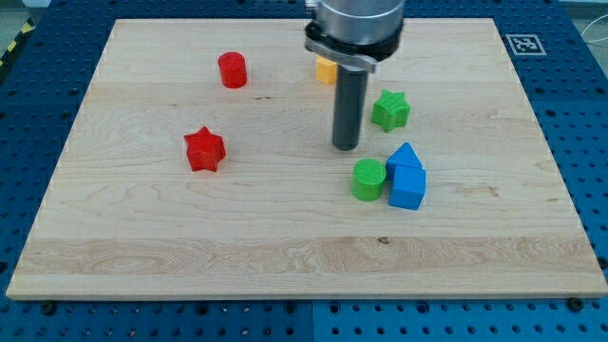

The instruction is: Slide green star to the green circle

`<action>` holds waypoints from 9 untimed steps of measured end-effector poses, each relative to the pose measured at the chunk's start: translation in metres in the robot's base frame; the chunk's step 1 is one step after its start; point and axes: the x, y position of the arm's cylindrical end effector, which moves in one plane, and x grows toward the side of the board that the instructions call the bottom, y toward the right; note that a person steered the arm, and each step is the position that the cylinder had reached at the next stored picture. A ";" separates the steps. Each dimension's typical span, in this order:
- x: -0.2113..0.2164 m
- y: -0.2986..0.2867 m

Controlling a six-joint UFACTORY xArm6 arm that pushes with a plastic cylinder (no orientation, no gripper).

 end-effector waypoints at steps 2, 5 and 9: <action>-0.002 0.048; -0.078 0.103; -0.064 0.003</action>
